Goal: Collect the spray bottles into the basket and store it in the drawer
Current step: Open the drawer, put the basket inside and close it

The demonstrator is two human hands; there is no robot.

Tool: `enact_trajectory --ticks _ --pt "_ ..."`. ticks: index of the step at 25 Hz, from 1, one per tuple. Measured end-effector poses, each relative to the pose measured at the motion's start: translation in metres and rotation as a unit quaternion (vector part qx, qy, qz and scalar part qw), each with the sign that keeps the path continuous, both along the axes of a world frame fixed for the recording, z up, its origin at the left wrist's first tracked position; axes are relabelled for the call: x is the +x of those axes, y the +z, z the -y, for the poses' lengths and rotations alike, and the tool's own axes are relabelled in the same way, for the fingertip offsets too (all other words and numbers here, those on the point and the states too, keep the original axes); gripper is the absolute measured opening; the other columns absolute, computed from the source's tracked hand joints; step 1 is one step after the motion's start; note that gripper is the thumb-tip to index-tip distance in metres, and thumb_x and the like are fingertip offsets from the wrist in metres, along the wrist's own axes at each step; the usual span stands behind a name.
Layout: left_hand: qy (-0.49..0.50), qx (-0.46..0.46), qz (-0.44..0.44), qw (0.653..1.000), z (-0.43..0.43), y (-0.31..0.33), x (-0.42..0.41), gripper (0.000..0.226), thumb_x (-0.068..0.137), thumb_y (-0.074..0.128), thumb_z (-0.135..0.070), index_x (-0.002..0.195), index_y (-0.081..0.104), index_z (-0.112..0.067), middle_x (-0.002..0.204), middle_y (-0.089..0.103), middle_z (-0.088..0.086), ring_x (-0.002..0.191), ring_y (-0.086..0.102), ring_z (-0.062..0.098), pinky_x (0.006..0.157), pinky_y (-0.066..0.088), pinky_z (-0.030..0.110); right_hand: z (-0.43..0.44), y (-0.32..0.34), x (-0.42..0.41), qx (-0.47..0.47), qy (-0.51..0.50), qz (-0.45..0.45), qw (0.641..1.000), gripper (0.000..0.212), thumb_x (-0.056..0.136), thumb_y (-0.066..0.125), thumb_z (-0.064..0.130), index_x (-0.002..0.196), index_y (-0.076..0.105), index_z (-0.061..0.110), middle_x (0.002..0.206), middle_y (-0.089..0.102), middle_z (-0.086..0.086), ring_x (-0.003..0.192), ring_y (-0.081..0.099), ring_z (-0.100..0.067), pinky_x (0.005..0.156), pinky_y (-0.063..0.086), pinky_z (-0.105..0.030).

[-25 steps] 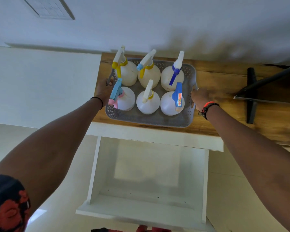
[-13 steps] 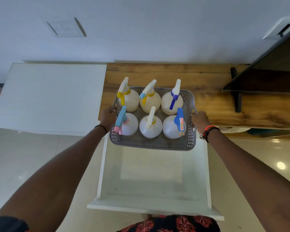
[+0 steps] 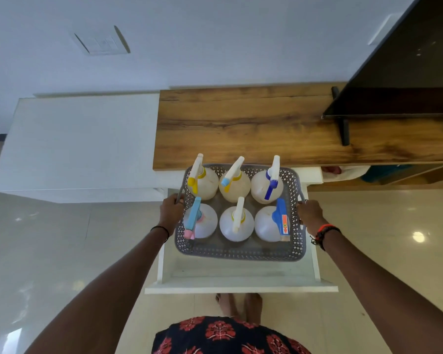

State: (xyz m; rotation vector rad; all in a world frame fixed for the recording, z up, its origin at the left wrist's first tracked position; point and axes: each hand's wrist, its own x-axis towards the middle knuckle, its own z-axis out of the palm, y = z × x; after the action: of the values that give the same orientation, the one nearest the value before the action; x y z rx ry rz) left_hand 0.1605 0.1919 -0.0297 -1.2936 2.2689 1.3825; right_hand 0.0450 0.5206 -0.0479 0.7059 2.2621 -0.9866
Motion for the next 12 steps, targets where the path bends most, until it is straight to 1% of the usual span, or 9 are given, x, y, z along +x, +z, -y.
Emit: enact_trajectory --ticks 2,4,5,7,10,12 --pt "0.001 0.002 0.006 1.0 -0.009 -0.008 0.017 0.02 0.094 0.048 -0.009 0.097 0.067 -0.008 0.088 0.063 0.014 0.084 0.057 0.025 0.079 0.051 0.042 -0.009 -0.006 0.018 0.004 -0.002 0.007 1.0 0.032 0.093 0.046 0.008 0.113 0.061 -0.013 0.105 0.064 -0.028 0.087 0.059 -0.031 0.081 0.051 -0.043" --pt "0.015 0.012 0.006 1.0 -0.018 -0.017 0.033 0.018 0.094 0.048 -0.009 0.094 0.066 -0.009 0.088 0.063 0.014 0.083 0.056 0.025 0.077 0.051 0.041 -0.017 -0.015 0.032 0.011 0.002 0.009 1.0 0.033 0.094 0.046 0.009 0.114 0.061 -0.012 0.113 0.064 -0.032 0.09 0.06 -0.033 0.085 0.051 -0.043" --pt "0.022 0.017 0.007 1.0 -0.022 -0.022 0.041 0.019 0.094 0.048 -0.008 0.096 0.067 -0.008 0.088 0.063 0.014 0.083 0.056 0.025 0.077 0.051 0.041 -0.02 -0.019 0.039 0.015 0.004 0.01 1.0 0.033 0.095 0.046 0.01 0.114 0.061 -0.012 0.114 0.063 -0.032 0.089 0.059 -0.031 0.086 0.051 -0.043" --pt "0.033 0.022 0.015 0.999 -0.029 -0.033 0.055 0.023 0.093 0.047 -0.006 0.104 0.068 -0.004 0.091 0.063 0.013 0.086 0.057 0.026 0.082 0.053 0.045 -0.026 -0.028 0.05 0.022 0.01 0.014 1.0 0.034 0.096 0.045 0.011 0.114 0.061 -0.012 0.115 0.063 -0.032 0.089 0.058 -0.03 0.086 0.051 -0.043" --pt "0.043 0.033 0.026 0.998 -0.04 -0.051 0.071 0.027 0.093 0.045 -0.004 0.111 0.066 -0.002 0.095 0.063 0.013 0.09 0.057 0.026 0.087 0.053 0.046 -0.032 -0.042 0.06 0.022 0.017 0.019 0.999 0.035 0.096 0.045 0.013 0.115 0.06 -0.012 0.116 0.062 -0.032 0.104 0.062 -0.041 0.086 0.05 -0.043" --pt "0.055 0.033 0.028 0.998 -0.044 -0.063 0.076 0.027 0.094 0.046 -0.004 0.112 0.065 -0.002 0.095 0.063 0.012 0.09 0.056 0.024 0.084 0.052 0.042 -0.033 -0.052 0.062 0.022 0.021 0.022 0.999 0.035 0.097 0.044 0.013 0.116 0.059 -0.012 0.117 0.062 -0.031 0.107 0.061 -0.042 0.084 0.05 -0.041"
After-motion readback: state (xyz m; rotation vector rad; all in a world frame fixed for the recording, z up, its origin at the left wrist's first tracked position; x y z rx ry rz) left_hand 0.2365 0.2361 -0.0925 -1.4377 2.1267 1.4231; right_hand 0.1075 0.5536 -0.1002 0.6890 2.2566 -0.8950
